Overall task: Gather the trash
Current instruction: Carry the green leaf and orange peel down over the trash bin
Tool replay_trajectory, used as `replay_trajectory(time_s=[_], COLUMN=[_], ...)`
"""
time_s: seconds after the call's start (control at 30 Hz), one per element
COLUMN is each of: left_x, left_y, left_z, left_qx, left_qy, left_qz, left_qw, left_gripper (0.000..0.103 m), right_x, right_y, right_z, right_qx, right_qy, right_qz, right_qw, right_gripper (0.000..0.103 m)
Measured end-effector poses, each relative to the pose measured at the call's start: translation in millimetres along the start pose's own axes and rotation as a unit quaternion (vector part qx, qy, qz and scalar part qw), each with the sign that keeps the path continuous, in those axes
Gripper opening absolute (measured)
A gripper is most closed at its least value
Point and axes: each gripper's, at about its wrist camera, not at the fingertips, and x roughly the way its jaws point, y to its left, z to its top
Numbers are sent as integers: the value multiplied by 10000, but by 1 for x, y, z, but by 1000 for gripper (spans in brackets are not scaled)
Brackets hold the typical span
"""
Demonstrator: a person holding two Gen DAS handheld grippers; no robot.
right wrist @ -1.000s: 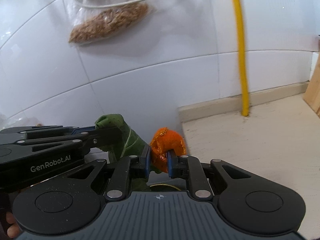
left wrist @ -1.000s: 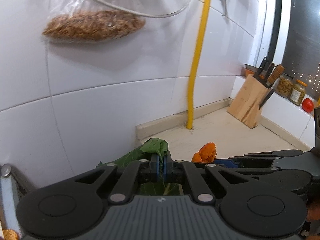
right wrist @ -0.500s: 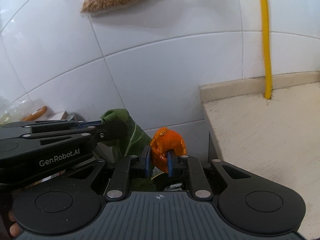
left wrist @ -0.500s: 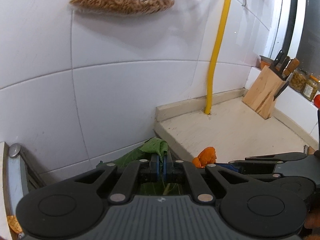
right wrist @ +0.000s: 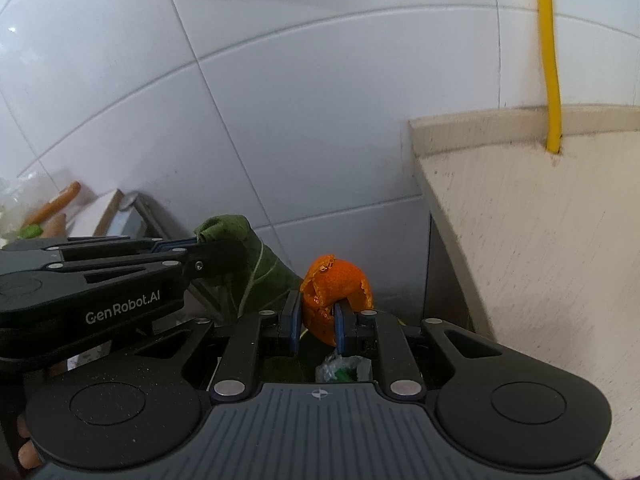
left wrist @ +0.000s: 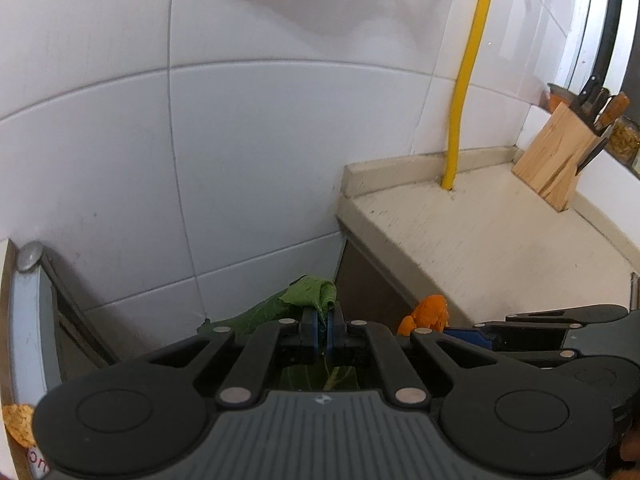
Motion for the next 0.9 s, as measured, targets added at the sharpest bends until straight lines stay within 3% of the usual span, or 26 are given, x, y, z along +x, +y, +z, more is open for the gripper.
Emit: replay_trajectory(time_s=[0.77, 0.9], left_x=[35, 44], left_y=[17, 17], left_z=[-9, -13], left_qx=[-103, -31], left_qy=[542, 691], left_qz=[165, 201], left_qw=[9983, 9974], left_gripper=[1, 3], right_x=[52, 64], right_y=[-3, -10], right_z=[-12, -16], right_qx=[157, 285], right_qy=[651, 813], right_qz=[-75, -97], right_qw=[9977, 9962], right_gripper=[22, 27])
